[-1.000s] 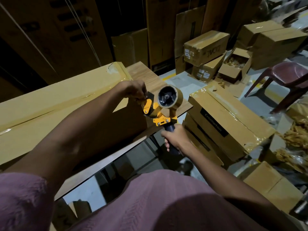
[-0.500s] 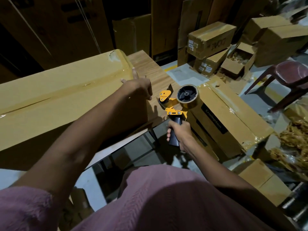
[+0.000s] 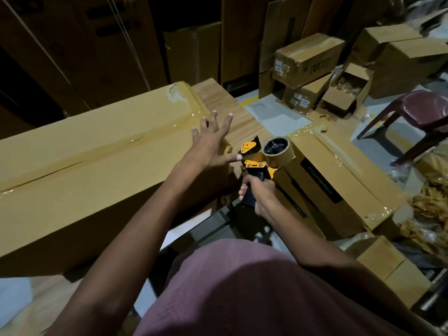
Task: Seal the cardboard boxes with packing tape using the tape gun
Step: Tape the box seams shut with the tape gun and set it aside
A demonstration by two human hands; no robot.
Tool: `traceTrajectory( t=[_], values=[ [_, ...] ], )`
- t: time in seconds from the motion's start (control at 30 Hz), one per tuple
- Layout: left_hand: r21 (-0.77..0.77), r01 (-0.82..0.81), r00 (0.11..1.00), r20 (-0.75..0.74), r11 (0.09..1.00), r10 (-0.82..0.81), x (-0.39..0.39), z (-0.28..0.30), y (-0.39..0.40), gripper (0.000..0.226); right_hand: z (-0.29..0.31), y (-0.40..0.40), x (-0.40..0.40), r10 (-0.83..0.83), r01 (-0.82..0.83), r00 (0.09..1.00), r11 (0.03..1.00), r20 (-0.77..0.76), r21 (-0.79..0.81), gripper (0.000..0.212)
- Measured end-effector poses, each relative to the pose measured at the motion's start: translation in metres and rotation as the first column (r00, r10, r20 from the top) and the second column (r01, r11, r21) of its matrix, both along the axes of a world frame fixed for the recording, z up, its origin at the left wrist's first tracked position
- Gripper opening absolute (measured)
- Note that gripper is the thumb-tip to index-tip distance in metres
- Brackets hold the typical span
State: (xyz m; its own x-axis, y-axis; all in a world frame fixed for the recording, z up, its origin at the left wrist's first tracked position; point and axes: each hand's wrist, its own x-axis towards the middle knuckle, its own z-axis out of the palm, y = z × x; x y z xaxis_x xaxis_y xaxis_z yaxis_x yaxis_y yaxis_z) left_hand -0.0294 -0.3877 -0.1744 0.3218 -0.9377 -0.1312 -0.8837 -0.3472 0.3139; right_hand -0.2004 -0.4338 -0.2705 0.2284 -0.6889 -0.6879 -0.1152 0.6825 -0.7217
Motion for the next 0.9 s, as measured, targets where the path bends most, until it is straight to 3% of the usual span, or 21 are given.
traceTrajectory(
  t=[0.13, 0.23, 0.37, 0.43, 0.57, 0.67, 0.77, 0.9],
  values=[
    [-0.028, 0.006, 1.0, -0.002, 1.0, -0.006, 0.011, -0.004, 0.009, 0.118, -0.007, -0.005, 0.029, -0.04, 0.041, 0.999, 0.999, -0.027, 0.023, 0.032],
    [-0.039, -0.008, 0.999, 0.05, 0.999, 0.01, 0.008, -0.007, 0.009, 0.12, -0.015, -0.018, 0.042, 0.017, -0.015, 0.998, 0.999, -0.063, 0.04, 0.034],
    [-0.052, -0.072, 0.996, -0.05, 0.996, 0.069, 0.014, -0.007, 0.007, 0.131, -0.022, -0.051, 0.055, 0.164, -0.159, 0.979, 0.986, -0.123, 0.048, 0.024],
    [-0.046, -0.119, 0.984, -0.137, 0.992, 0.112, 0.014, -0.006, 0.006, 0.13, -0.025, -0.067, 0.059, 0.259, -0.25, 0.959, 0.965, -0.115, 0.082, 0.031],
    [-0.126, -0.31, 0.94, -0.189, 0.942, 0.283, 0.008, -0.006, -0.002, 0.101, -0.048, -0.102, 0.068, 0.414, -0.406, 0.895, 0.91, -0.163, 0.082, 0.062],
    [-0.144, -0.418, 0.908, -0.099, 0.897, 0.407, 0.003, -0.008, -0.013, 0.074, -0.059, -0.119, 0.075, 0.484, -0.48, 0.832, 0.873, -0.272, 0.084, 0.048],
    [-0.132, -0.479, 0.877, -0.033, 0.868, 0.479, -0.002, -0.01, -0.018, 0.067, -0.071, -0.125, 0.082, 0.553, -0.563, 0.769, 0.824, -0.321, 0.071, 0.043],
    [-0.077, -0.523, 0.849, 0.037, 0.849, 0.526, -0.003, -0.01, -0.023, 0.062, -0.161, -0.158, 0.119, 0.64, -0.662, 0.686, 0.746, -0.345, 0.067, 0.072]
  ],
)
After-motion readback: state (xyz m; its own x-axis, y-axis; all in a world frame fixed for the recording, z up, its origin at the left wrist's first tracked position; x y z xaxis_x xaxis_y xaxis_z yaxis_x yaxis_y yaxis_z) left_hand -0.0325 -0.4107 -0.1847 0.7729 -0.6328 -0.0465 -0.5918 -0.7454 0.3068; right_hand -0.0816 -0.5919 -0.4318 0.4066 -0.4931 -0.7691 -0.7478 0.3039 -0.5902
